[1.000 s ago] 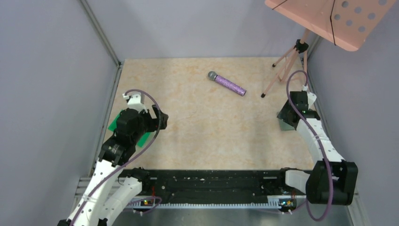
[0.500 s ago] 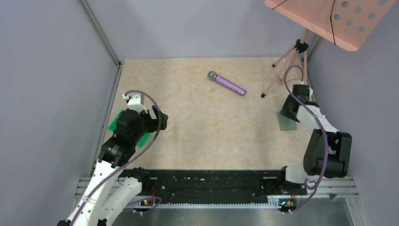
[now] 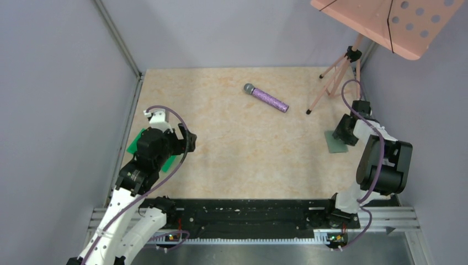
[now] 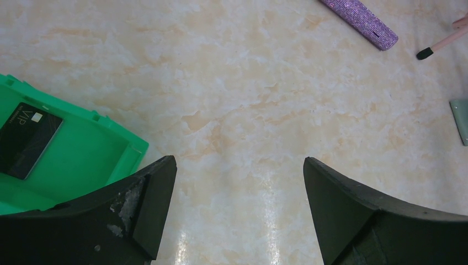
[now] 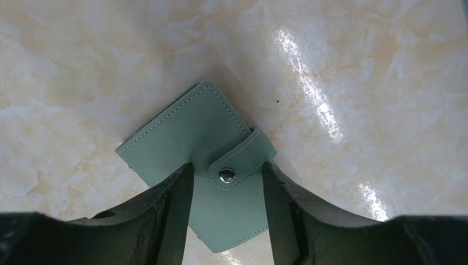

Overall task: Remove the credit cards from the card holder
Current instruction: Move the card holder to the center of the board.

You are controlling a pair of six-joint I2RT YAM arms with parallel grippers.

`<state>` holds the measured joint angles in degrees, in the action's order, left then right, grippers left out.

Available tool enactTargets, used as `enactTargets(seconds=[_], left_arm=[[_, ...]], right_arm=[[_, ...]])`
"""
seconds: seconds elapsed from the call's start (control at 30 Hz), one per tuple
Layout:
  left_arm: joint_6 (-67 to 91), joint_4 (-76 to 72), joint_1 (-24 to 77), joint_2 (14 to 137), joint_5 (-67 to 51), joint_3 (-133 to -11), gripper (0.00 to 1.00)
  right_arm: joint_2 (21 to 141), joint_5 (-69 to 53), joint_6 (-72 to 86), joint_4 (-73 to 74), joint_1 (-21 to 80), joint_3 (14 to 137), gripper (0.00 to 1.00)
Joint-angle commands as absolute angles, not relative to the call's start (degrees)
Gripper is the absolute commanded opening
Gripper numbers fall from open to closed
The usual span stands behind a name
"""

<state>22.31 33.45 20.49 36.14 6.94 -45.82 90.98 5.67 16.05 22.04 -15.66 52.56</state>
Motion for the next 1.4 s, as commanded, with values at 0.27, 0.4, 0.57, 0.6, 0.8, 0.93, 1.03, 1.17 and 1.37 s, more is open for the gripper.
enactTargets(seconds=[0.27, 0.4, 0.57, 0.6, 0.8, 0.93, 1.03, 1.17, 1.37], left_arm=[[21.09, 31.51, 20.79, 35.97, 8.99, -45.84, 0.91], [21.08, 31.50, 20.79, 35.68, 8.82, -45.77, 0.91], [21.01, 31.24, 20.75, 35.98, 8.45, -45.81, 0.90], [21.01, 31.22, 20.79, 36.00, 8.44, -45.79, 0.91], [20.85, 31.23, 20.79, 35.90, 8.75, -45.72, 0.90], [20.76, 31.19, 20.79, 36.24, 8.40, -45.82, 0.90], [20.74, 31.09, 20.82, 36.39, 8.27, -45.80, 0.90], [20.74, 31.24, 20.75, 36.25, 8.56, -45.81, 0.89], [20.74, 31.23, 20.79, 35.91, 8.68, -45.74, 0.89]], right_arm=[[95.61, 0.73, 16.91, 18.80, -18.52, 54.80, 0.47], [96.42, 0.24, 17.20, 18.25, -18.59, 54.31, 0.42], [96.35, 0.26, 16.77, 18.41, -18.59, 54.03, 0.28], [96.34, 0.21, 16.74, 18.52, -18.61, 54.09, 0.26], [95.84, -2.57, 16.61, 18.79, -18.63, 53.97, 0.07], [95.32, -4.75, 16.91, 18.81, -18.63, 53.26, 0.00], [94.65, -6.68, 17.21, 19.03, -18.11, 52.78, 0.00], [93.34, -6.83, 17.15, 20.29, -15.49, 53.27, 0.00], [93.25, -6.29, 17.09, 23.12, -10.59, 54.72, 0.00]])
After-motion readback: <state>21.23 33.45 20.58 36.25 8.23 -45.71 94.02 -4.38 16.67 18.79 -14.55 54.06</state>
